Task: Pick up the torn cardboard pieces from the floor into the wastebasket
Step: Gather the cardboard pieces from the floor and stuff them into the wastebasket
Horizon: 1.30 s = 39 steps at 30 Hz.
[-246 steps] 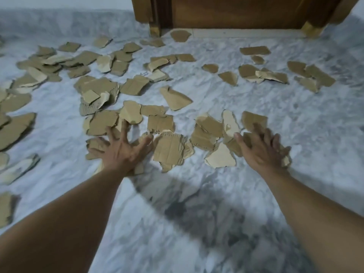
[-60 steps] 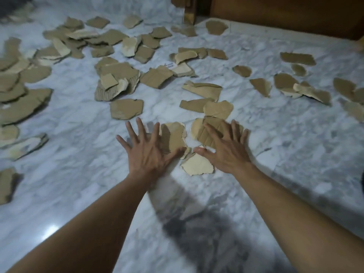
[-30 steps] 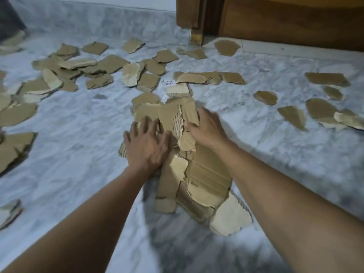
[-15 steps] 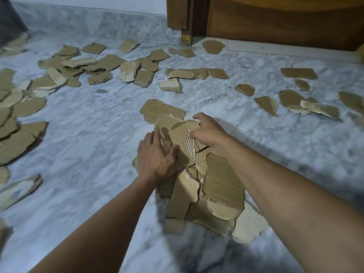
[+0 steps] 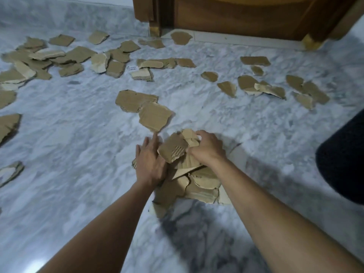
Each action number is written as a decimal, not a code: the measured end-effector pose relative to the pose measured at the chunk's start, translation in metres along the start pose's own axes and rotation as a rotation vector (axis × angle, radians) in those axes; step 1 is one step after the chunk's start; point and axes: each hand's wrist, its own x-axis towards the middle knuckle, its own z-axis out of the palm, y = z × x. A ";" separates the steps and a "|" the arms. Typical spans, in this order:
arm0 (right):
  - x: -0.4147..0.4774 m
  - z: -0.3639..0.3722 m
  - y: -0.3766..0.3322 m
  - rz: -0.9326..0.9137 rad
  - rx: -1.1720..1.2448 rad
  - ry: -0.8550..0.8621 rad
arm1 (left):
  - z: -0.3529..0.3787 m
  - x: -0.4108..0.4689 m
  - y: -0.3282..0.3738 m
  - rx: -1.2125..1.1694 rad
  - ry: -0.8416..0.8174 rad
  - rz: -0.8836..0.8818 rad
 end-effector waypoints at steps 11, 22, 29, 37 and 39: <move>-0.071 0.036 0.064 0.320 0.136 0.160 | 0.012 -0.034 0.023 0.332 -0.144 -0.026; -0.071 0.029 0.021 0.308 0.291 0.118 | 0.027 -0.072 0.025 0.404 -0.032 0.115; -0.079 0.026 0.013 0.267 0.461 0.118 | 0.024 -0.078 0.025 0.429 -0.035 0.122; -0.078 0.040 0.011 0.239 0.617 0.116 | 0.024 -0.078 0.025 0.392 -0.021 0.132; -0.077 0.045 0.019 0.233 0.778 0.099 | 0.023 -0.079 0.023 0.372 -0.022 0.118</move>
